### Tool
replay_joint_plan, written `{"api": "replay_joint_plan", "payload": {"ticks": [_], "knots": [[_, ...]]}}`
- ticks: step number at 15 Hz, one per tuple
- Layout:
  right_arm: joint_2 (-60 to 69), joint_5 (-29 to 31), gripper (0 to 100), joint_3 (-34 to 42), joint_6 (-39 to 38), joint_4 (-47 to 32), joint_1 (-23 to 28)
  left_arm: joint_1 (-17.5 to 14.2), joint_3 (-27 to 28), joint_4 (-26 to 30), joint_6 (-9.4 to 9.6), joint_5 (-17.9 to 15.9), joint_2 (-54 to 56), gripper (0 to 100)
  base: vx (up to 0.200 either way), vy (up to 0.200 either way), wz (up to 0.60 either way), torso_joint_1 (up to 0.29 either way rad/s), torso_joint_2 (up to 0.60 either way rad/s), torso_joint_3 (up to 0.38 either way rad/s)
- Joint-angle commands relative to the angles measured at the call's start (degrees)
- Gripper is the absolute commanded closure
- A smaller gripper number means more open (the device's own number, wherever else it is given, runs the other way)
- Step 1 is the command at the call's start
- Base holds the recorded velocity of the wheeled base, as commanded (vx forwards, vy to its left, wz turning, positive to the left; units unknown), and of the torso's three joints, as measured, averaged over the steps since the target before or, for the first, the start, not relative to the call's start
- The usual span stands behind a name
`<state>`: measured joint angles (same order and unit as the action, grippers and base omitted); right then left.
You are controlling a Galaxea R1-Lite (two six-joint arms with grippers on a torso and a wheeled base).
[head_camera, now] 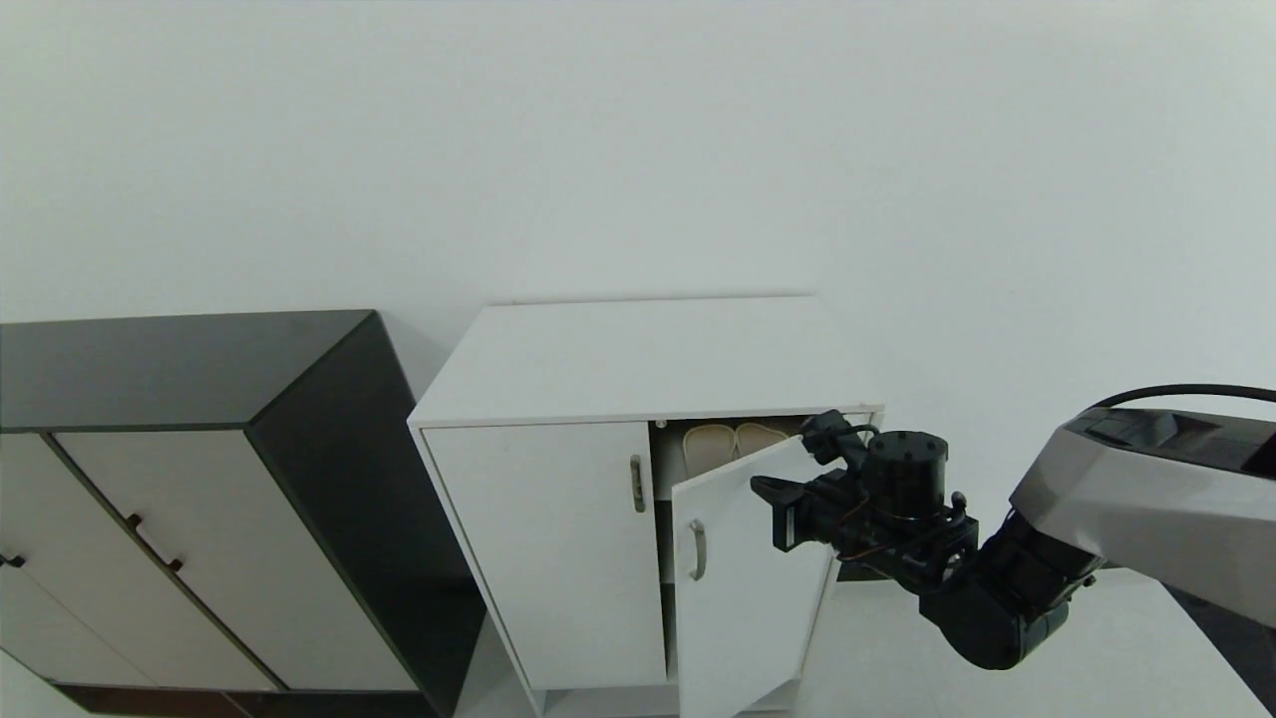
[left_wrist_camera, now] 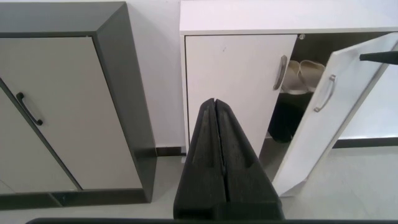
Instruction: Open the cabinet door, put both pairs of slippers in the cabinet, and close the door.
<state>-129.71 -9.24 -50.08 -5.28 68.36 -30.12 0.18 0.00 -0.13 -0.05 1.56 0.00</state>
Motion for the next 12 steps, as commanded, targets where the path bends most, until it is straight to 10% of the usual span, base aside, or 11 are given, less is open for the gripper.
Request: {"api": "replay_joint_plan", "payload": {"ticks": [1,12], "knots": [[-1.9,0.0,100,-2.9,0.0,-1.6,0.4,0.0,0.0,0.0,-0.04,0.0,0.0,100,0.000,0.000,0.00,0.000,0.00,0.000],[-8.2,0.0,100,-13.6,0.0,-5.3,4.5,0.0,0.0,0.0,-0.21,0.1,0.0,100,0.000,0.000,0.00,0.000,0.00,0.000]]}}
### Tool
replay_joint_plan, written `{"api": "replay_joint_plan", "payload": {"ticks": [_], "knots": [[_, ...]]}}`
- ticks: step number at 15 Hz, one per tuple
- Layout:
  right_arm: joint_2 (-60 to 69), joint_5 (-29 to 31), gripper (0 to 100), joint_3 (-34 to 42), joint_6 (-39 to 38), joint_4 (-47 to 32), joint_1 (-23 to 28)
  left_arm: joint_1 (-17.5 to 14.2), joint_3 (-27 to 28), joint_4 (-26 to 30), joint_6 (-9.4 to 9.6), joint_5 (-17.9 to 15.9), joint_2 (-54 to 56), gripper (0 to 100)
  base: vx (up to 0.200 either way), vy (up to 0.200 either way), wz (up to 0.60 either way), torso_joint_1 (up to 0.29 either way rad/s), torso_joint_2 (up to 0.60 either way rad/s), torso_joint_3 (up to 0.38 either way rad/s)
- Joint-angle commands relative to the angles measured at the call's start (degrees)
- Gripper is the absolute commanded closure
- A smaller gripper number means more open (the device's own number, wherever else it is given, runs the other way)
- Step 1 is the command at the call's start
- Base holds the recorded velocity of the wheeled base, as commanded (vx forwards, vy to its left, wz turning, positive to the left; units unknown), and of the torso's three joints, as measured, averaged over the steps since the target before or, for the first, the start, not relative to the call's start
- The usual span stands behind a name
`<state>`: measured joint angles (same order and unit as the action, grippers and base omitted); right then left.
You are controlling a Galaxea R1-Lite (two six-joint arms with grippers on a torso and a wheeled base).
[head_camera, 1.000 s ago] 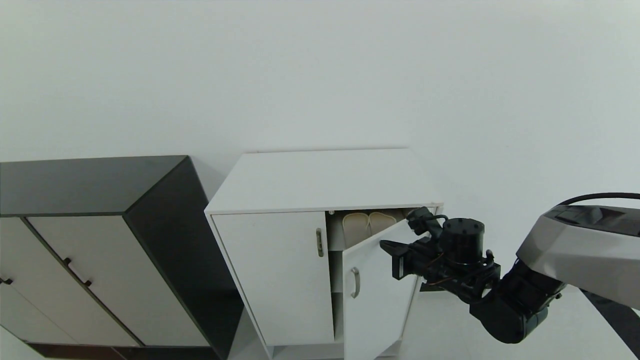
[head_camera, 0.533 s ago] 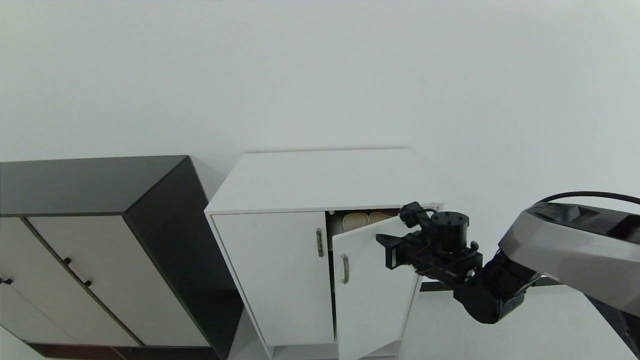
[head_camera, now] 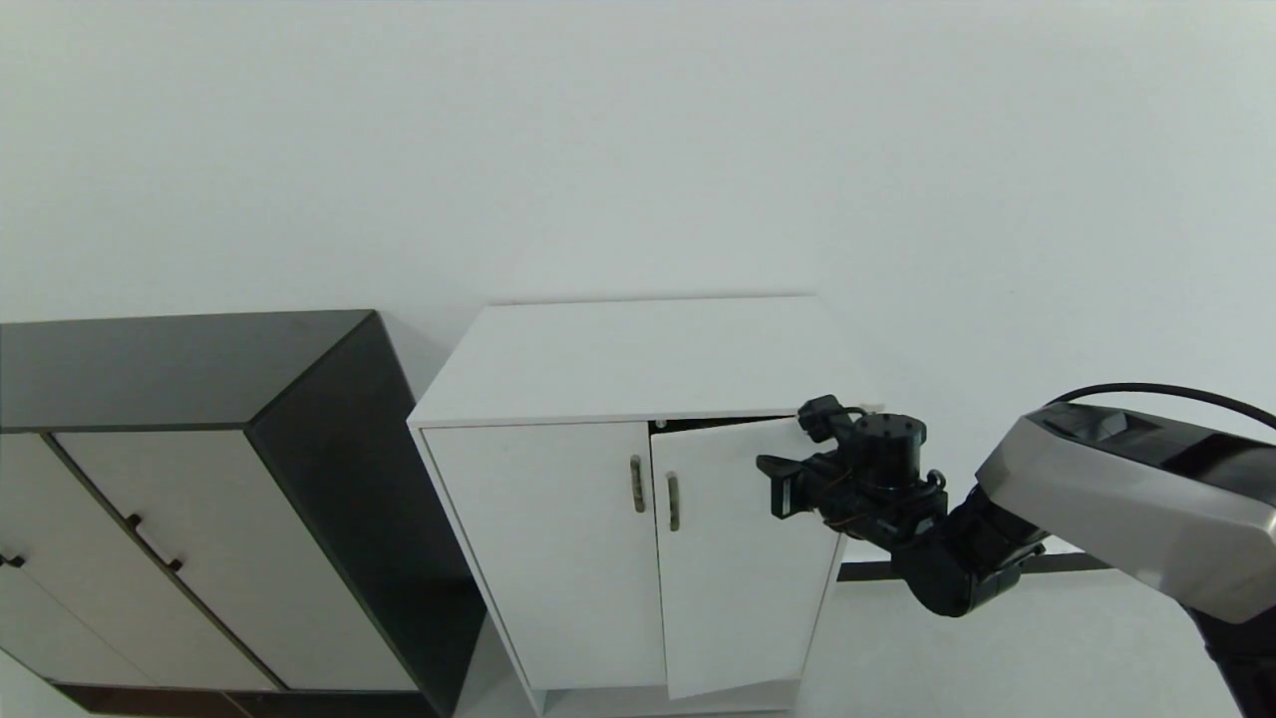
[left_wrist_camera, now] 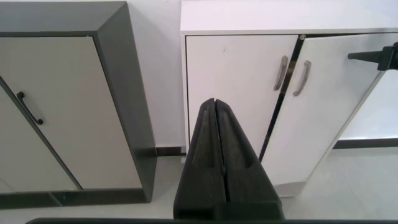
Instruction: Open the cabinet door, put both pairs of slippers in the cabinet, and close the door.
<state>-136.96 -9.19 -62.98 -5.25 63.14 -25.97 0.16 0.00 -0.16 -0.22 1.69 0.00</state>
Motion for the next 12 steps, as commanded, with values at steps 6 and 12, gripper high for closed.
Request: {"api": "replay_joint_plan", "payload": {"ticks": [6,12], "knots": [[-1.4,0.0,100,-1.8,0.0,-0.8,0.5,0.0,0.0,0.0,-0.04,0.0,0.0,100,0.000,0.000,0.00,0.000,0.00,0.000],[-0.7,0.2,100,-0.9,0.0,-0.6,0.4,0.0,0.0,0.0,-0.04,0.0,0.0,100,0.000,0.000,0.00,0.000,0.00,0.000]]}}
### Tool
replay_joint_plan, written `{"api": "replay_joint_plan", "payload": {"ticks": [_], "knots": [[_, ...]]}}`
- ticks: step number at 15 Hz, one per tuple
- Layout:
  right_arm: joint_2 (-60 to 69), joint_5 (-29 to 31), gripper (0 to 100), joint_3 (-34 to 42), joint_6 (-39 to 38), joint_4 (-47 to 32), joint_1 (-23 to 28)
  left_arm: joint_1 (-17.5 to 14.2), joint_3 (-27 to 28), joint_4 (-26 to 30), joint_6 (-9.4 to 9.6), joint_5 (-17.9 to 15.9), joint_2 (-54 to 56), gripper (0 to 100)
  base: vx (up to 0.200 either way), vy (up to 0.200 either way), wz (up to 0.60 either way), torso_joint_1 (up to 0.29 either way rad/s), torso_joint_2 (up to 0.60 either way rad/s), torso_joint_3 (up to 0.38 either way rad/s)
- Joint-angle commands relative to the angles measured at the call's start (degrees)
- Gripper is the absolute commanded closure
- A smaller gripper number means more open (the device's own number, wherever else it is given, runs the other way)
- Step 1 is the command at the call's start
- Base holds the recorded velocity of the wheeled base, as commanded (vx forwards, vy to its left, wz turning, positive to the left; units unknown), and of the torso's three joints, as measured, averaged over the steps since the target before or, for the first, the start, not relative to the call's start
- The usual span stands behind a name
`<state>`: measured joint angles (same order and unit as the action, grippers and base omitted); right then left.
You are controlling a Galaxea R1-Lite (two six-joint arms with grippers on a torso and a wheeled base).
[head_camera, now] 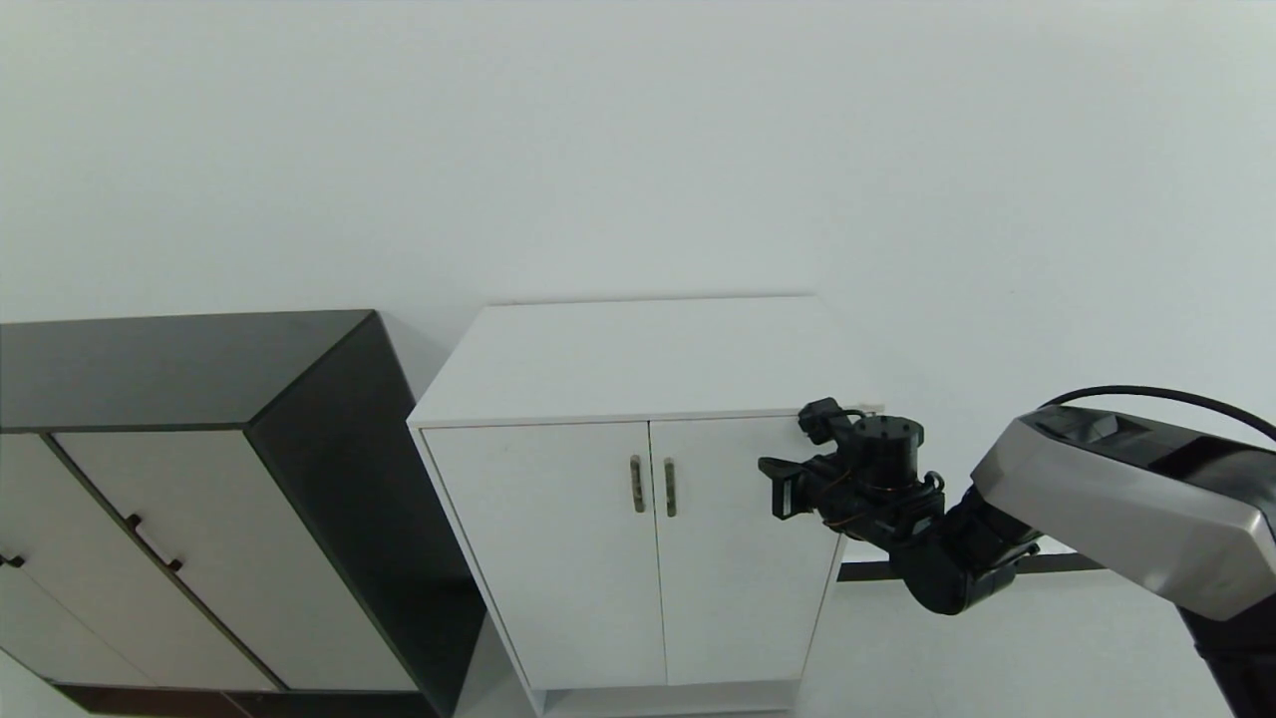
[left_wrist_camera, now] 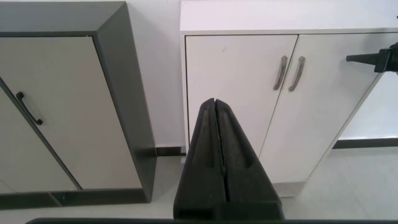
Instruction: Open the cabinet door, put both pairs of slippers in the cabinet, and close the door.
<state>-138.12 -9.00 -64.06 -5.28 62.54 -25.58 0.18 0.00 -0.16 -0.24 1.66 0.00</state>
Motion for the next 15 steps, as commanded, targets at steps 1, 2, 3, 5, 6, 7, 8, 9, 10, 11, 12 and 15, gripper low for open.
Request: {"api": "replay_joint_plan", "payload": {"ticks": [1,2,3,5,6,7,8,9,10,11,12,15], "knots": [[1.2,0.0,100,0.9,0.0,0.0,0.0,0.0,0.0,0.0,-0.02,0.0,-0.1,100,0.000,0.000,0.00,0.000,0.00,0.000],[2.6,0.0,100,2.5,0.0,0.1,-0.1,0.0,0.0,0.0,-0.02,0.0,-0.1,100,0.000,0.000,0.00,0.000,0.00,0.000],[3.0,0.0,100,3.3,0.0,0.3,-0.1,0.0,0.0,0.0,-0.02,0.0,0.0,100,0.000,0.000,0.00,0.000,0.00,0.000],[7.4,0.1,100,10.1,0.1,3.4,-0.4,0.0,0.0,0.0,0.07,0.0,-0.1,100,0.000,0.000,0.00,0.000,0.00,0.000],[8.3,0.1,100,11.9,0.1,4.7,-0.4,0.0,0.0,0.0,-0.02,0.0,-0.1,100,0.000,0.000,0.00,0.000,0.00,0.000],[11.6,0.3,100,18.3,0.1,8.3,-0.1,0.0,0.0,0.0,-0.02,0.1,0.0,100,0.000,0.000,0.00,0.000,0.00,0.000],[14.7,0.7,100,23.7,0.1,10.8,0.8,0.0,0.0,0.0,-0.02,0.0,0.0,100,0.000,0.000,0.00,0.000,0.00,0.000],[17.8,1.9,100,29.2,0.1,13.2,1.9,0.0,0.0,0.0,-0.02,0.0,-0.1,100,0.000,0.000,0.00,0.000,0.00,0.000],[20.8,3.1,100,34.7,0.1,15.6,3.3,0.0,0.0,0.0,0.07,0.0,-0.1,100,0.000,0.000,0.00,0.000,0.00,0.000],[22.7,3.8,100,38.0,0.2,16.9,4.5,0.0,0.0,0.0,0.07,0.0,-0.1,100,0.000,0.000,0.00,0.000,0.00,0.000],[27.7,4.7,100,45.3,0.2,19.4,7.3,0.0,0.0,0.0,-0.02,0.1,-0.1,100,0.000,0.000,0.00,0.000,0.00,0.000],[38.6,4.9,100,56.6,0.4,19.3,13.8,0.0,0.0,0.0,-0.11,0.2,-0.1,100,0.000,0.000,0.00,0.000,0.00,0.000]]}}
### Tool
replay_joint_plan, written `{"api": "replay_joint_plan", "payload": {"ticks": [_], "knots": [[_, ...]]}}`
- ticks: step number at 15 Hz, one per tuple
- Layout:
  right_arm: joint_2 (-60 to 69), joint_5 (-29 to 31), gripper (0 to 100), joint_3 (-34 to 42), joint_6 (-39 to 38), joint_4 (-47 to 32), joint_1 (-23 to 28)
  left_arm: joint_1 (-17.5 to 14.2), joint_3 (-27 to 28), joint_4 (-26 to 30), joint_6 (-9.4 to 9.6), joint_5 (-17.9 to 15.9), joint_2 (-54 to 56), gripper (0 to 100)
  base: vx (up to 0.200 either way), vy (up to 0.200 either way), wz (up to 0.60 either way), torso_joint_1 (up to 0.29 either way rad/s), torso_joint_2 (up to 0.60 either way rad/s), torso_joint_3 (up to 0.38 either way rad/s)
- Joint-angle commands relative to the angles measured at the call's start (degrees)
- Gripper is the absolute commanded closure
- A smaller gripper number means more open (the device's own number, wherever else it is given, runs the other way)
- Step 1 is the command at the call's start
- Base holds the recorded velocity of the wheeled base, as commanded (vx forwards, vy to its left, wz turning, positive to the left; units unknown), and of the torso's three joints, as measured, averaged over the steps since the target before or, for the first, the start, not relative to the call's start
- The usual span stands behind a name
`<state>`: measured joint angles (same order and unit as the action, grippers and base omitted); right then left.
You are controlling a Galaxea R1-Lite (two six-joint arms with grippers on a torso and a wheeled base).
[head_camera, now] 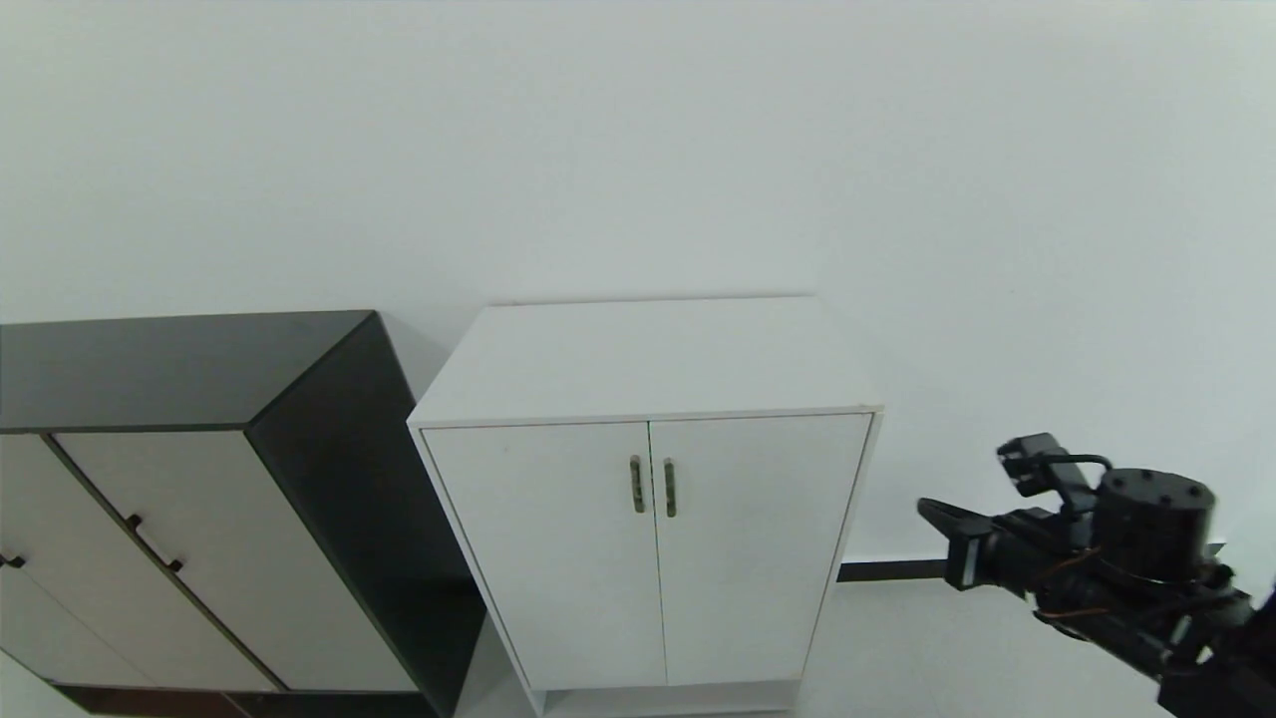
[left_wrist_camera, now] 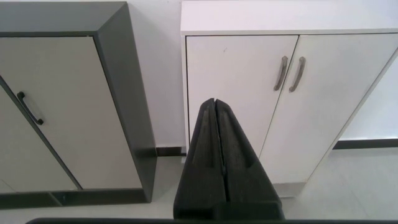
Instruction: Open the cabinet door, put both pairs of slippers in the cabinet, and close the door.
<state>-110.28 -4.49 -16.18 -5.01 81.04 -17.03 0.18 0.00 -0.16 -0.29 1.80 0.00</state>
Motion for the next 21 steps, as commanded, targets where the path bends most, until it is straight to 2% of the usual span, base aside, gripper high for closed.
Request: {"api": "replay_joint_plan", "payload": {"ticks": [1,3,4,6,10,11,16,19,21], "knots": [[12.4,0.8,100,10.2,0.5,0.8,6.4,0.0,0.0,0.0,-0.06,0.0,-0.1,100,0.000,0.000,0.00,0.000,0.00,0.000],[18.3,4.1,100,16.2,2.5,0.3,11.7,0.0,0.0,0.0,-0.06,0.0,-0.1,100,0.000,0.000,0.00,0.000,0.00,0.000],[21.9,7.0,100,16.2,2.7,-2.8,14.3,0.0,0.0,0.0,-0.06,0.0,0.0,100,0.000,0.000,0.00,0.000,0.00,0.000],[31.8,7.8,100,16.2,2.8,-13.0,17.2,0.0,0.0,0.0,-0.06,0.1,0.0,100,0.000,0.000,0.00,0.000,0.00,0.000],[54.2,7.0,100,16.2,4.5,-38.1,16.9,0.0,0.0,0.0,-0.06,0.0,0.0,100,0.000,0.000,0.00,0.000,0.00,0.000],[57.5,7.0,100,16.2,4.5,-41.6,17.0,0.0,0.0,0.0,-0.06,0.0,0.0,100,0.000,0.000,0.00,0.000,0.00,0.000],[84.0,6.9,100,15.2,4.5,-70.1,16.9,0.0,0.0,0.0,-0.06,0.0,0.0,100,0.000,0.000,0.00,0.000,0.00,0.000],[93.0,6.9,100,15.3,4.5,-79.0,16.9,0.0,0.0,0.0,-0.06,0.0,0.0,100,0.000,0.000,0.00,0.000,0.00,0.000],[95.7,6.8,100,15.1,4.4,-81.2,16.6,0.0,0.0,0.0,-0.06,0.0,-0.1,100,0.000,0.000,0.00,0.000,0.00,0.000]]}}
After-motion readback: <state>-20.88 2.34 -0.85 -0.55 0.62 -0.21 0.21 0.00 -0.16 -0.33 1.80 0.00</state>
